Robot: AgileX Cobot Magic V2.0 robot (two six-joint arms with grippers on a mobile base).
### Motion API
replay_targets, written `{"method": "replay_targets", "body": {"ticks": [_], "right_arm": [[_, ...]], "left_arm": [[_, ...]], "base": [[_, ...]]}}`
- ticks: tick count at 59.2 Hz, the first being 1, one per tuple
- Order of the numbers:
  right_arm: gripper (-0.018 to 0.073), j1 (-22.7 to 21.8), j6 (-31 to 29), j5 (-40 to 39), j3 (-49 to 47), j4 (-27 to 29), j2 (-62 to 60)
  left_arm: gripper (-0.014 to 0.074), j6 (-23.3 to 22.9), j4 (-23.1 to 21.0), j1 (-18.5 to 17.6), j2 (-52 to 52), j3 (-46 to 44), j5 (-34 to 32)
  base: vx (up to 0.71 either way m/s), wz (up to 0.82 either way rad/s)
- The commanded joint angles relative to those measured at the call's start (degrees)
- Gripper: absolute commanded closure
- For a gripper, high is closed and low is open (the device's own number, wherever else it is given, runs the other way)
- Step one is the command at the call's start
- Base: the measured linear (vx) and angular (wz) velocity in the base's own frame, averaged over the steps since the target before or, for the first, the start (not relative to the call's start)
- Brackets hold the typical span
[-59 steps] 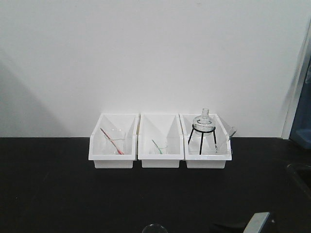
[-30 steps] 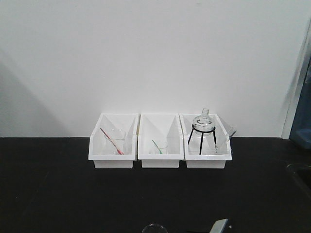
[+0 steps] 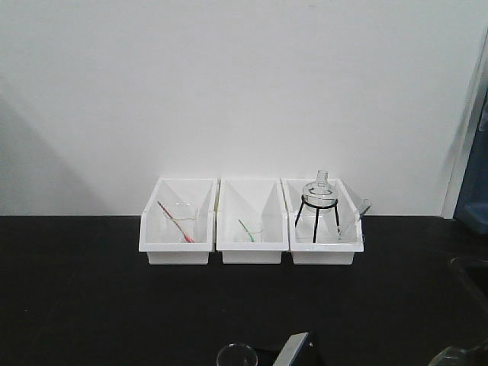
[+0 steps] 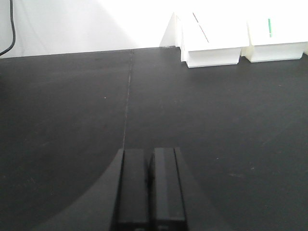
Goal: Pick beaker and place in left cabinet
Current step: 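Grasp the clear glass beaker with the right gripper and lift it, then pull the held beaker back toward the robot with the right gripper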
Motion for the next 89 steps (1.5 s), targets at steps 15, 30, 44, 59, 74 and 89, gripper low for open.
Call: {"method": "replay_targets", "body": {"ticks": [15, 30, 44, 59, 74, 89], "right_arm": [[0.0139, 2.2, -0.4, -11.5, -4.1, 6.6, -0.9], [0.0574, 2.1, 2.6, -9.8, -3.8, 6.3, -2.0], [0.0564, 2.1, 18.0, 10.4, -3.8, 0.0, -14.7], [0.0564, 2.1, 29.3, 38.9, -3.8, -6.7, -36.4], [0.0564, 2.1, 51.8, 60.1, -3.4, -24.5, -57.1], [0.0564, 2.1, 60.1, 69.3, 6.3, -28.7, -74.4]], "left_arm": [[0.0593, -0.2, 0.0, 0.0, -0.5, -0.7, -4.8], [0.0593, -0.2, 0.0, 0.0, -0.5, -0.7, -4.8], [0.0593, -0.2, 0.0, 0.0, -0.5, -0.7, -4.8], [0.0593, -0.2, 0.0, 0.0, -0.5, -0.7, -4.8], [0.0593, -0.2, 0.0, 0.0, -0.5, -0.7, -4.8], [0.0593, -0.2, 0.0, 0.0, -0.5, -0.7, -4.8]], "base": [[0.00, 0.00], [0.00, 0.00], [0.00, 0.00], [0.00, 0.00], [0.00, 0.00], [0.00, 0.00]]}}
